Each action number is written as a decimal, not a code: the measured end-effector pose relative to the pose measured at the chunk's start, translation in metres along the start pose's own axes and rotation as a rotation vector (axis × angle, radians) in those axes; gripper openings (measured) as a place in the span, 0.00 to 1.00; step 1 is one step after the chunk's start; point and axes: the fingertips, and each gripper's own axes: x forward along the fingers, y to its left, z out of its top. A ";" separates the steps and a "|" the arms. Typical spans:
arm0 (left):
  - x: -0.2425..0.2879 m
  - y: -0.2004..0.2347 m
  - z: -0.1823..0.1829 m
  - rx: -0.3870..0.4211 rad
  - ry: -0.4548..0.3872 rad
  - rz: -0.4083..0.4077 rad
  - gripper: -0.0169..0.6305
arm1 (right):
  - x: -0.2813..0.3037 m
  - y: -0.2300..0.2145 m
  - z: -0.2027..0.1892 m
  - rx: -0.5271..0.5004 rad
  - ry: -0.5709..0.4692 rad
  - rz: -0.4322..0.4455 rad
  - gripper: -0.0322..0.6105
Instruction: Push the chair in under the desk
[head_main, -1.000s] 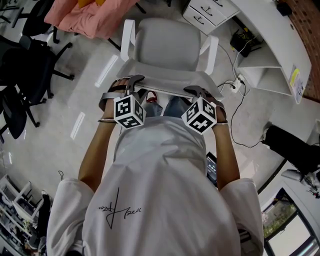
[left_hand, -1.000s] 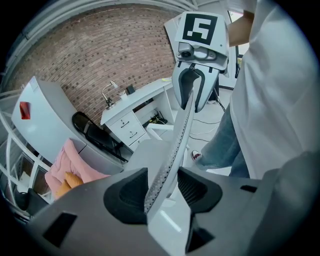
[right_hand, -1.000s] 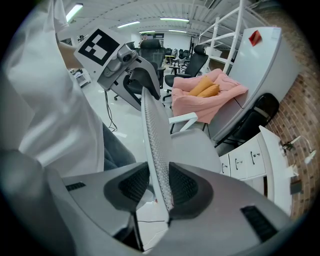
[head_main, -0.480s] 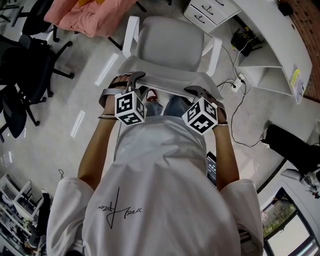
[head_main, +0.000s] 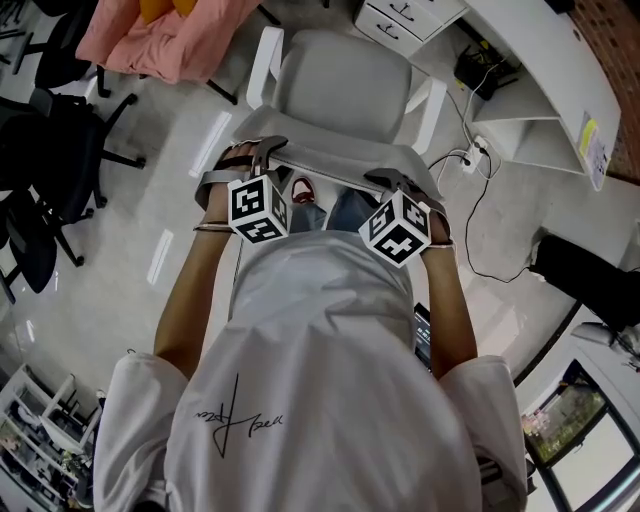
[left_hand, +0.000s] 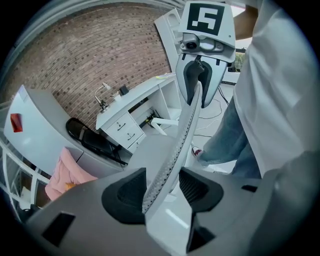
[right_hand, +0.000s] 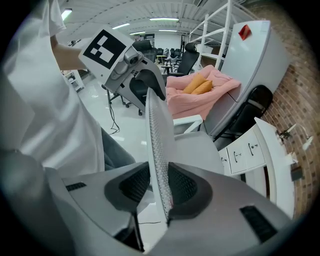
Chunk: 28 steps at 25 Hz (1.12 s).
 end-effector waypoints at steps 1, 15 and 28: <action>0.001 0.000 0.002 0.006 -0.001 0.000 0.34 | -0.001 -0.001 -0.002 0.007 -0.002 -0.003 0.25; 0.018 -0.007 0.044 0.062 -0.031 -0.028 0.34 | -0.016 -0.015 -0.040 0.071 0.016 -0.070 0.26; 0.032 -0.023 0.082 0.104 -0.057 -0.044 0.34 | -0.030 -0.024 -0.079 0.134 0.013 -0.120 0.26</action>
